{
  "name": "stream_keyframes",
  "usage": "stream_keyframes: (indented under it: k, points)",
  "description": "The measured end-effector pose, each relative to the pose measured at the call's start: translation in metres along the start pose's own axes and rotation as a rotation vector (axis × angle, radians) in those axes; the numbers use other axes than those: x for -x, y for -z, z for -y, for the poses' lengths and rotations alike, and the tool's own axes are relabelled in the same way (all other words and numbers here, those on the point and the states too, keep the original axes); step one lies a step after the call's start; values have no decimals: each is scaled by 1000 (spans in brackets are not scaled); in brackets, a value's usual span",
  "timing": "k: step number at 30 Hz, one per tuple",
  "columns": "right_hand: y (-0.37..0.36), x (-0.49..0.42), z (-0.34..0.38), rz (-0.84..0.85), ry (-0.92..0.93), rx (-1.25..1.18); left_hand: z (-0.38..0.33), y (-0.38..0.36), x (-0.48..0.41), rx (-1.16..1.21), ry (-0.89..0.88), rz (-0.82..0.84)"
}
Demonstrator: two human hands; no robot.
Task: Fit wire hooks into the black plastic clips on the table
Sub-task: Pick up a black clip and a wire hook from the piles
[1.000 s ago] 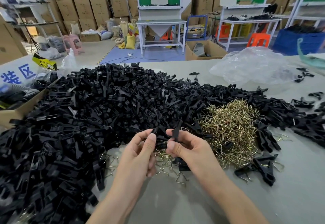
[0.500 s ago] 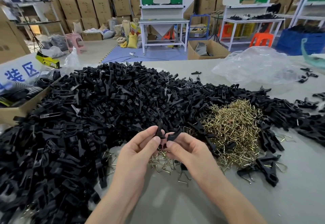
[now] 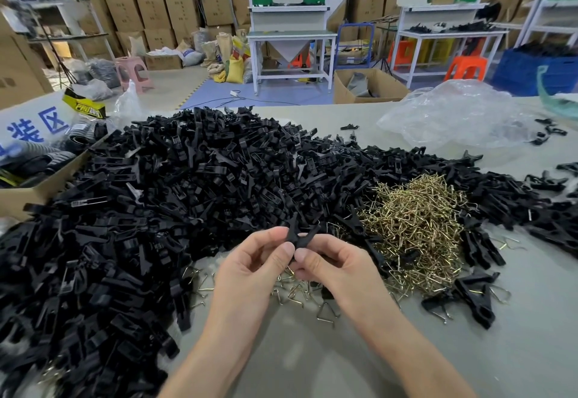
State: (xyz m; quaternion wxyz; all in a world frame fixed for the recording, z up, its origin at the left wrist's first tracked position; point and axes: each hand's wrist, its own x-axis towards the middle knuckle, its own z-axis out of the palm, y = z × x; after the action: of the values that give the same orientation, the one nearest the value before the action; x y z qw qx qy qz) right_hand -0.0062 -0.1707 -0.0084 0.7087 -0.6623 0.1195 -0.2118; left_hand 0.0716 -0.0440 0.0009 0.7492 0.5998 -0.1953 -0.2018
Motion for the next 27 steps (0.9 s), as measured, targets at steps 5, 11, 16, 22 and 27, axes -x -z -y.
stream_keyframes:
  k: [5, 11, 16, 22, 27]
  points:
    - [-1, 0, 1, -5, -14, -23, 0, -1, -1, 52, 0, 2]
    - [-1, 1, 3, -14, -17, -50, 1, -1, 0, -28, -8, 19]
    - [1, 0, 5, -53, -18, -45, -3, -5, 5, -171, -98, 28]
    - [3, 2, 7, -36, -29, -54, -5, -4, 5, -220, -183, 45]
    - [2, 4, 9, 20, -27, -37, -1, -2, 5, -382, -205, 3]
